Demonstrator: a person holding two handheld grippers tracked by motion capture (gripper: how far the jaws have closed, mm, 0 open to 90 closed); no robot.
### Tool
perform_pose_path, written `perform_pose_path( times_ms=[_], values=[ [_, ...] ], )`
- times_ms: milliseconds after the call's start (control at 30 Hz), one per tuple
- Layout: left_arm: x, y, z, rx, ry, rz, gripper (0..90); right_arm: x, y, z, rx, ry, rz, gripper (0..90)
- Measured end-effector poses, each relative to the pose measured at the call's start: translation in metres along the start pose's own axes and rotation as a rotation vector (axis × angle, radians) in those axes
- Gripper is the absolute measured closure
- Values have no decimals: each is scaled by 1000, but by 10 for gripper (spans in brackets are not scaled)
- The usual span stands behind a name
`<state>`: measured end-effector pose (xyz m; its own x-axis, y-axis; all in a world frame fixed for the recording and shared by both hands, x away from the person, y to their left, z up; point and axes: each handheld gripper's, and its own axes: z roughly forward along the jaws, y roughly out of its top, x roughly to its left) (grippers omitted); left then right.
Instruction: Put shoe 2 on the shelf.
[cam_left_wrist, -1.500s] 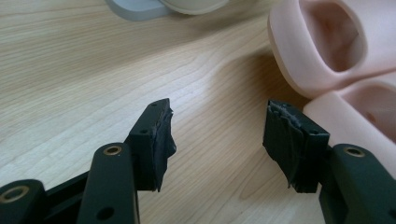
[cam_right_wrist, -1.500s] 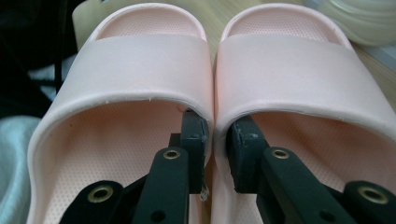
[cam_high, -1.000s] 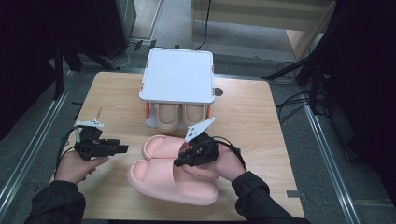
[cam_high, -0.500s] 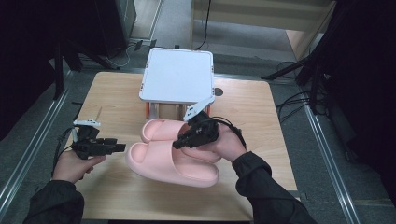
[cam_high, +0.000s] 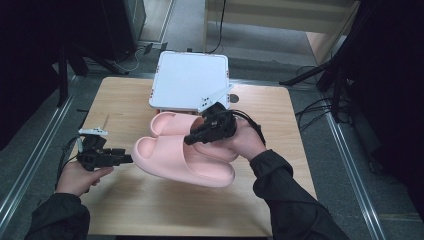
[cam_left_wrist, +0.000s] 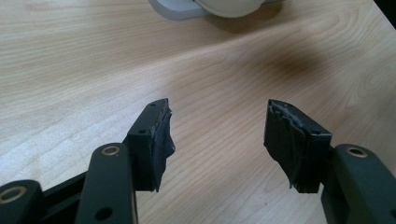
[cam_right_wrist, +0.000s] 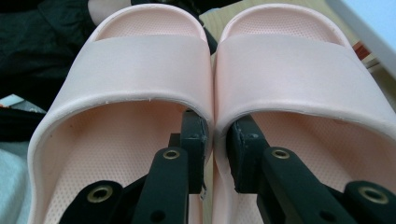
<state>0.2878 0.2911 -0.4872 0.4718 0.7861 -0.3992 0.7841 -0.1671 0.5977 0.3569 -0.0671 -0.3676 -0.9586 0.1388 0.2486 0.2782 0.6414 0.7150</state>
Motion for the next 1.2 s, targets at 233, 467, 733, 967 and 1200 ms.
perform_pose_path(
  times_ms=[233, 467, 733, 967, 1200],
  values=[
    [0, 0, -1, -11, 8, 1, 406, 0, 17, -12, -11, -15, -5, 787],
    [0, 0, 0, -7, 8, 1, 405, -1, 30, -27, -30, -41, 1, 787],
    [1, 0, -1, -7, 3, -4, 404, -6, 54, -43, -35, -114, 26, 787],
    [1, 0, 1, -11, 3, -6, 404, -16, 79, -52, -47, -183, 76, 788],
    [1, 0, 0, -9, -4, -2, 404, -39, 92, -46, -68, -281, 249, 788]
  ],
)
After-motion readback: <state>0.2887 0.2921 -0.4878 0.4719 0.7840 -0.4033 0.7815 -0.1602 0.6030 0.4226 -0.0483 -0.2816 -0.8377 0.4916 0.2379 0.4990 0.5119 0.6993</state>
